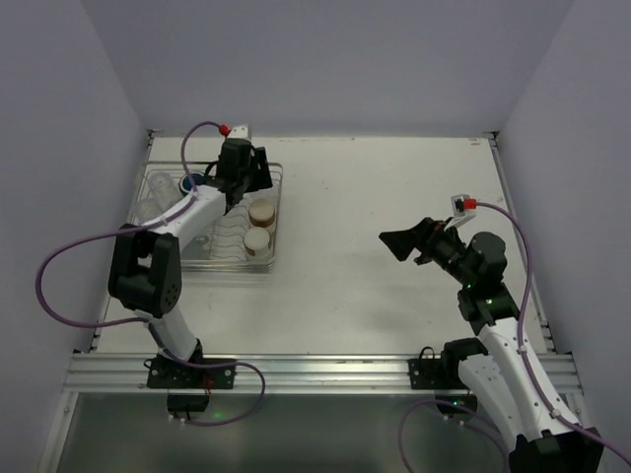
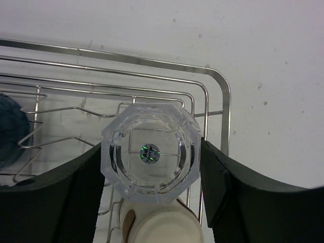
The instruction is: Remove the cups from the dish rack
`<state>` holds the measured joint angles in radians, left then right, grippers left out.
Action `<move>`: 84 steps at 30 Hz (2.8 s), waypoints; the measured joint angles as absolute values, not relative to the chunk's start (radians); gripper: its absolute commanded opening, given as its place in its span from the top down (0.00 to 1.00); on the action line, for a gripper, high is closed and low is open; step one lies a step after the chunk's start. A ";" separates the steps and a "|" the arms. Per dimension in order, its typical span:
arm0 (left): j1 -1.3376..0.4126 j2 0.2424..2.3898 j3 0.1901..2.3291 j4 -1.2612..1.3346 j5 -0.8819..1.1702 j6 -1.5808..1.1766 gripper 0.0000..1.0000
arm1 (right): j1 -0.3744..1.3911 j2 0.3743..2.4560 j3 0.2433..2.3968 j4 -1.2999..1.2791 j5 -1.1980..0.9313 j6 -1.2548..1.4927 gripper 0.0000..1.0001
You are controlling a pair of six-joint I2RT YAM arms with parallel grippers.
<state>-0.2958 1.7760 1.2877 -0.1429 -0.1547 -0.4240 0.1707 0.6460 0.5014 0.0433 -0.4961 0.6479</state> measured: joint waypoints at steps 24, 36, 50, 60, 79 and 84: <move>-0.323 1.131 0.688 0.334 0.412 -0.846 0.89 | 0.459 1.073 0.570 0.589 -0.495 0.897 0.24; -0.401 1.088 0.603 0.620 0.513 -0.995 0.89 | 0.543 1.259 0.653 0.795 -0.572 1.011 0.49; -0.429 1.103 0.574 0.669 0.468 -1.032 0.38 | 0.546 1.368 0.669 1.024 -0.595 1.181 1.00; -0.452 0.992 0.745 0.245 0.354 -0.741 0.02 | 0.541 1.215 0.773 0.515 -0.455 0.857 1.00; -0.453 0.814 0.854 -0.348 -0.080 -0.302 0.03 | 0.533 1.930 1.747 -0.619 -0.016 0.188 1.00; -0.453 0.839 0.815 -0.361 -0.105 -0.286 0.03 | 0.547 2.092 1.896 -0.748 0.062 0.139 1.00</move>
<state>-0.4526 0.8391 0.8154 -0.3614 -0.1055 -0.2859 0.5472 2.0922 1.8961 -0.7483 0.0624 0.1394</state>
